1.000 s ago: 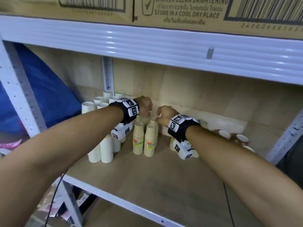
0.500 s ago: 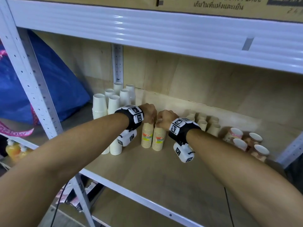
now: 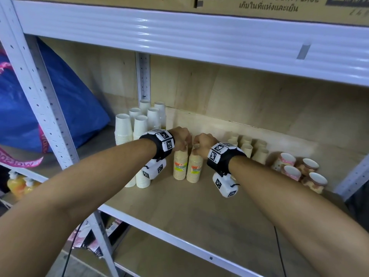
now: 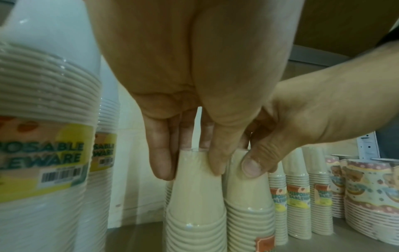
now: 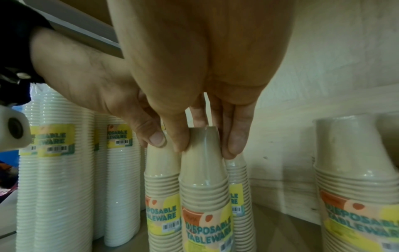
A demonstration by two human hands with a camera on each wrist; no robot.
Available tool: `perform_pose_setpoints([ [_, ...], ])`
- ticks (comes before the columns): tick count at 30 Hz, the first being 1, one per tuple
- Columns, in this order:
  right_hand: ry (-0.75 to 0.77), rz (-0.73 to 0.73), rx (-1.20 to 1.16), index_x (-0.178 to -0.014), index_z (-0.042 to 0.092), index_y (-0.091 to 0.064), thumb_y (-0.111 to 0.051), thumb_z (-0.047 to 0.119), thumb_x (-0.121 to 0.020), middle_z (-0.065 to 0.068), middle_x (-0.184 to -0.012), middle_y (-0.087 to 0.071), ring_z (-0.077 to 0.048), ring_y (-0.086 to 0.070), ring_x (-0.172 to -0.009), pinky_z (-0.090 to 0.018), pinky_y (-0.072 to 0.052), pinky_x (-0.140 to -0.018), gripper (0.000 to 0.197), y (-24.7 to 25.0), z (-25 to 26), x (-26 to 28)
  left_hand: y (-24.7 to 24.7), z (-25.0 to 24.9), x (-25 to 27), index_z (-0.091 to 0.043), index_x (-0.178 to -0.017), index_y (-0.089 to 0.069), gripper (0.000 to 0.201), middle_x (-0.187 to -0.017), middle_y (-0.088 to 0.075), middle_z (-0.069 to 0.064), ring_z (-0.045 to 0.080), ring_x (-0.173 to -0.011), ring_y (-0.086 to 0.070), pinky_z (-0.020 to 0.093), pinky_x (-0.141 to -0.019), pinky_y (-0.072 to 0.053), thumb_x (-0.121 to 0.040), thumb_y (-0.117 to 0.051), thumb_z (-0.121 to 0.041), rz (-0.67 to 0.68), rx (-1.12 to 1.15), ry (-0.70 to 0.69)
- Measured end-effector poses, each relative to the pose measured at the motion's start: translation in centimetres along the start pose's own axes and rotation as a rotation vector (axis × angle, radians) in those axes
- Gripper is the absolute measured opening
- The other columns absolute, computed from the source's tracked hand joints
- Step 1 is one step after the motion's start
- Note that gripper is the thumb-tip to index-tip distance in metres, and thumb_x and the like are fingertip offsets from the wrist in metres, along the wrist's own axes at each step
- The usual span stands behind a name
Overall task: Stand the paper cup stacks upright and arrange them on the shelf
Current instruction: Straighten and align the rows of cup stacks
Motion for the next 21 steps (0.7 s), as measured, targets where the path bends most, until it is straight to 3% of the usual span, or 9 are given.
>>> perform_pose_setpoints([
  [4, -0.032, -0.015, -0.012, -0.110, 0.007, -0.065, -0.074, 0.025, -0.080, -0.012, -0.111, -0.065, -0.029, -0.063, -0.100, -0.032, -0.053, -0.082, 0.036, 0.8, -0.7, 0.8, 0.4, -0.6, 0.0, -0.010, -0.120, -0.065, 0.036, -0.120, -0.065, 0.007, 0.024, -0.106, -0.061, 0.031, -0.082, -0.050, -0.085, -0.071, -0.014, 0.002, -0.009, -0.008],
  [8, -0.076, -0.046, -0.018, -0.109, 0.007, -0.065, -0.075, 0.030, -0.078, -0.011, -0.108, -0.065, -0.028, -0.064, -0.097, -0.031, -0.052, -0.079, 0.039, 2.0, -2.1, 2.2, 0.7, -2.1, -0.4, -0.011, -0.124, -0.062, 0.040, -0.122, -0.062, 0.008, 0.025, -0.106, -0.060, 0.029, -0.081, -0.049, -0.085, -0.071, -0.016, -0.007, -0.022, -0.032],
  [12, -0.123, -0.065, -0.031, -0.102, 0.005, -0.067, -0.075, 0.030, -0.077, -0.011, -0.103, -0.066, -0.026, -0.064, -0.092, -0.029, -0.049, -0.070, 0.036, 3.2, -3.9, 3.7, 0.8, -4.5, -0.8, -0.011, -0.127, -0.060, 0.041, -0.122, -0.059, 0.008, 0.016, -0.076, -0.059, 0.022, -0.059, -0.045, -0.087, -0.070, -0.014, -0.001, -0.028, -0.061],
  [13, -0.141, -0.065, -0.019, -0.101, 0.006, -0.068, -0.075, 0.032, -0.077, -0.010, -0.102, -0.066, -0.025, -0.064, -0.091, -0.028, -0.048, -0.068, 0.037, 3.5, -4.4, 4.1, 0.8, -5.2, -1.0, -0.012, -0.126, -0.060, 0.041, -0.122, -0.059, 0.007, 0.016, -0.078, -0.060, 0.022, -0.060, -0.044, -0.087, -0.070, -0.015, -0.006, -0.030, -0.072],
  [16, -0.198, -0.052, 0.020, -0.098, 0.007, -0.070, -0.075, 0.035, -0.076, -0.008, -0.097, -0.068, -0.023, -0.064, -0.086, -0.027, -0.046, -0.067, 0.036, 4.2, -6.1, 5.1, 0.5, -7.2, -1.6, -0.015, -0.126, -0.060, 0.041, -0.123, -0.060, 0.007, 0.024, -0.105, -0.060, 0.025, -0.074, -0.044, -0.086, -0.071, -0.018, -0.015, -0.044, -0.116],
  [18, -0.229, -0.059, 0.024, -0.097, 0.008, -0.071, -0.076, 0.036, -0.075, -0.008, -0.098, -0.070, -0.023, -0.066, -0.088, -0.028, -0.050, -0.070, 0.036, 4.8, -7.2, 5.7, 0.2, -8.5, -2.1, -0.016, -0.125, -0.061, 0.042, -0.124, -0.060, 0.008, 0.026, -0.107, -0.060, 0.029, -0.079, -0.048, -0.084, -0.072, -0.018, -0.001, -0.034, -0.134],
  [21, -0.258, -0.083, 0.052, -0.099, 0.006, -0.065, -0.075, 0.033, -0.078, -0.005, -0.094, -0.062, -0.022, -0.061, -0.088, -0.026, -0.043, -0.069, 0.036, 5.4, -8.5, 6.8, -0.3, -10.3, -2.8, -0.017, -0.122, -0.063, 0.039, -0.123, -0.061, 0.007, 0.025, -0.106, -0.060, 0.029, -0.081, -0.049, -0.084, -0.073, -0.018, 0.006, -0.034, -0.180],
])
Point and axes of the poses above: each hand's wrist, its own x-axis away from the middle knuckle, its own y-axis out of the back of the hand, z = x × y, the point moved 5 cm from there along -x, towards the middle knuckle
